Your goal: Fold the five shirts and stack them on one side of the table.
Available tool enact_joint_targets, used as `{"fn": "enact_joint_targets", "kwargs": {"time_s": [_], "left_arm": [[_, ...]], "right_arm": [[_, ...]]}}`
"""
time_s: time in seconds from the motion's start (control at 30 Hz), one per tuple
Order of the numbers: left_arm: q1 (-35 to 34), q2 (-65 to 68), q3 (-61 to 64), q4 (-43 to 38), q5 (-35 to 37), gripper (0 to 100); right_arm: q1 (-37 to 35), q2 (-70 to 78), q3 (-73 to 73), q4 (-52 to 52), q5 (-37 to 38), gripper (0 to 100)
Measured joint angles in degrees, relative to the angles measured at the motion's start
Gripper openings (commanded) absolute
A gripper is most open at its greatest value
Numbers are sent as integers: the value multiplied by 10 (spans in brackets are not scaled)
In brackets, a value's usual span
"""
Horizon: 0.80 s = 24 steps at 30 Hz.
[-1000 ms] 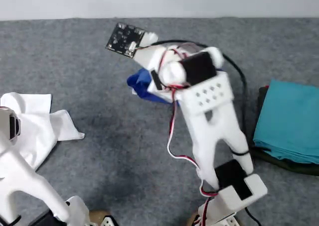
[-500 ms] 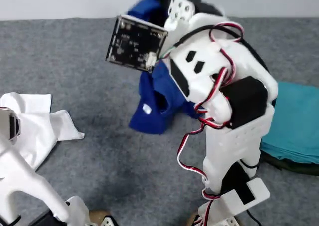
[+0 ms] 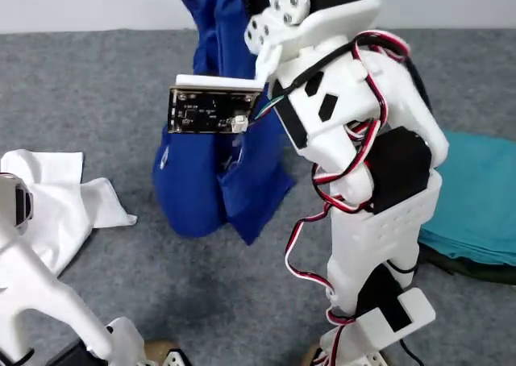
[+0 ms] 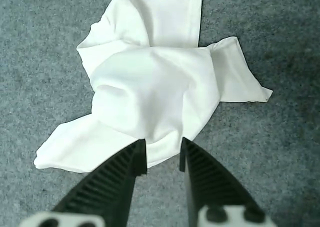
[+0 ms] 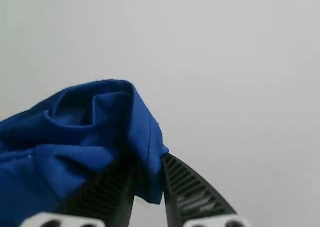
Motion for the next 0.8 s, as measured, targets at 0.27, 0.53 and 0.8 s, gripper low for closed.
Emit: {"fn": "enact_joint_targets", "kwargs": {"time_s": [0.27,0.53,0.8], "left_arm": [[62,-18,0,0,4,117],[174,-52,0,0,51,119],[253,-37,0,0,77,119]], "right_arm": [[-3,0,0,264,-14,10],[15,-46,74,364,-90,10],[12,-234,409,364,-127,10]]}}
